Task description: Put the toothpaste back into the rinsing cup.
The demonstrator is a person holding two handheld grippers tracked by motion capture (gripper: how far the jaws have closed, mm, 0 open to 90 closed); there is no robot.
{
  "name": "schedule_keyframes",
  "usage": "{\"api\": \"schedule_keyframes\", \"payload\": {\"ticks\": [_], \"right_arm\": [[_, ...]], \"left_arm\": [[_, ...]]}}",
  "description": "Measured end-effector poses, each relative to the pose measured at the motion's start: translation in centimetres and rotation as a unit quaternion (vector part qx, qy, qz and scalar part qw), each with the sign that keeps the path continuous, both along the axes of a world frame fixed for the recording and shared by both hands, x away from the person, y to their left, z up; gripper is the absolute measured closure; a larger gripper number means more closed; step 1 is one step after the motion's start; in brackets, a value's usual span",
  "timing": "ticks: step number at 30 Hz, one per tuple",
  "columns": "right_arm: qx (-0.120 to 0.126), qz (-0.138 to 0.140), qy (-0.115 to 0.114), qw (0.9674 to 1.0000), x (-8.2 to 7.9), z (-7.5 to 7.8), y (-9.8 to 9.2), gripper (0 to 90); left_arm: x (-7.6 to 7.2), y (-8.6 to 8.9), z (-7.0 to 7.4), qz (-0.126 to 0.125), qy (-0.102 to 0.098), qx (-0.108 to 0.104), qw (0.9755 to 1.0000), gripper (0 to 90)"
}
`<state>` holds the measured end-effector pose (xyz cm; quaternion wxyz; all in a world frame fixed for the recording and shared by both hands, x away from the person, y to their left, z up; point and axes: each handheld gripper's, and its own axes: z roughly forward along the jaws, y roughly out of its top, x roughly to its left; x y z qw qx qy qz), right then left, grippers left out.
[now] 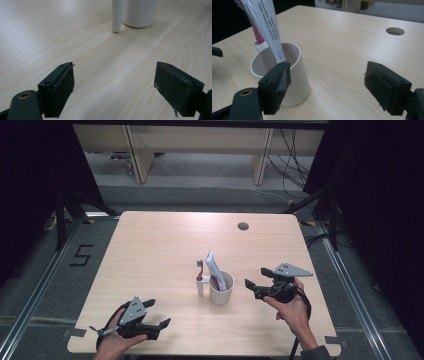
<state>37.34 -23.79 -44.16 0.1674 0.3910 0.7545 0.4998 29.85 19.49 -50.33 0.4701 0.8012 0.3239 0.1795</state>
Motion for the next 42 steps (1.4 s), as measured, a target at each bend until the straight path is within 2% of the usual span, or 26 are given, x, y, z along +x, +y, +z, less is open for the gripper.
{"api": "schedule_keyframes", "payload": {"ticks": [1,2,3,4,5,8,10,11,13,14,15,18,19,20,21,22,28,29,33,34,35,36,37,39,40,42], "right_arm": [[0.011,-0.009,0.017,0.9998,-0.3,0.0,0.1,21.4],[-0.004,-0.004,-0.003,1.0,-0.1,-0.2,-0.2,21.2],[0.005,-0.007,0.01,0.9999,-0.3,-0.3,-0.2,21.0],[-0.001,-0.007,0.0,1.0,-0.3,-0.4,-0.4,20.9],[0.003,-0.009,0.015,0.9998,-0.5,-0.5,-0.3,20.7],[0.002,-0.013,0.008,0.9999,-0.7,-0.8,-0.6,20.1],[0.005,-0.01,0.021,0.9997,-0.9,-0.8,-0.7,20.0],[0.001,-0.011,0.01,0.9999,-0.9,-1.0,-0.8,19.8],[0.006,-0.014,0.026,0.9995,-1.2,-1.1,-0.8,19.7],[-0.009,-0.012,0.003,0.9999,-1.0,-1.3,-1.0,19.6],[0.0,-0.013,0.019,0.9997,-1.3,-1.3,-0.9,19.6],[-0.004,-0.01,0.014,0.9998,-1.5,-1.5,-1.1,19.3],[0.0,-0.013,0.025,0.9996,-1.7,-1.5,-1.1,19.2],[-0.008,-0.009,0.015,0.9998,-1.6,-1.6,-1.2,19.2],[0.003,-0.013,0.027,0.9995,-1.8,-1.7,-1.1,19.0],[-0.009,-0.011,0.015,0.9998,-1.7,-1.7,-1.3,18.9],[-0.009,-0.015,0.017,0.9997,-2.1,-2.1,-1.6,18.5],[-0.016,-0.013,0.008,0.9998,-2.1,-2.2,-1.7,18.5],[-0.019,-0.02,0.023,0.9993,-2.5,-2.5,-1.8,18.4],[-0.025,-0.015,0.014,0.9995,-2.5,-2.5,-1.9,18.4],[-0.014,-0.018,0.019,0.9995,-2.7,-2.7,-1.8,18.3],[-0.02,-0.019,0.029,0.9992,-2.9,-2.8,-1.9,18.3],[-0.032,-0.013,0.017,0.9993,-2.9,-2.9,-2.1,18.2],[-0.032,-0.019,0.032,0.9988,-3.3,-3.1,-2.1,18.1],[-0.03,-0.004,0.021,0.9993,-3.2,-3.3,-2.1,18.1],[-0.038,-0.014,0.029,0.9987,-3.7,-3.4,-2.2,17.8]], "left_arm": [[0.0,0.0,0.0,-0.002,-0.001,-0.001,1.0,16.1],[0.0,0.1,0.0,0.0,-0.001,-0.002,1.0,16.1],[0.0,0.1,0.0,0.001,-0.001,-0.004,1.0,16.1],[0.0,0.1,0.0,0.0,-0.001,0.001,1.0,16.0],[0.1,0.2,0.0,0.001,-0.001,0.0,1.0,16.1],[0.1,0.1,0.0,0.004,0.0,-0.002,1.0,16.0],[0.1,0.1,0.0,0.002,-0.001,0.002,1.0,16.1],[0.1,0.1,0.0,0.004,0.0,-0.002,1.0,16.0],[0.1,0.1,-0.1,0.002,-0.002,-0.005,1.0,16.0],[0.1,0.0,-0.1,0.003,-0.001,-0.005,1.0,16.1],[0.1,0.1,-0.1,0.002,-0.002,-0.001,1.0,16.1],[0.1,0.2,0.0,0.002,-0.003,0.005,1.0,16.0],[0.1,0.1,0.0,0.003,-0.002,-0.001,1.0,16.0],[0.1,0.1,0.0,0.004,-0.002,0.0,1.0,16.1],[0.1,0.1,-0.1,0.004,-0.003,-0.003,1.0,16.1],[0.1,0.1,-0.1,0.003,-0.003,-0.003,1.0,16.0],[0.0,0.1,-0.1,0.004,-0.002,0.001,1.0,16.1],[0.0,0.1,-0.2,0.002,-0.003,-0.002,1.0,16.0],[0.0,0.2,-0.1,0.006,-0.001,0.0,1.0,16.1],[0.0,0.2,-0.1,0.006,-0.001,0.0,1.0,16.0],[0.0,0.2,-0.1,0.005,-0.002,-0.001,1.0,16.0],[0.1,0.2,-0.1,0.004,-0.004,-0.003,1.0,16.0],[0.1,0.2,-0.1,0.003,-0.005,-0.002,1.0,16.0],[0.0,0.2,-0.2,0.002,-0.004,-0.001,1.0,16.0],[0.0,0.2,-0.2,0.003,-0.001,0.001,1.0,16.1],[-0.1,0.2,-0.2,0.004,0.0,0.004,1.0,16.0]]}}
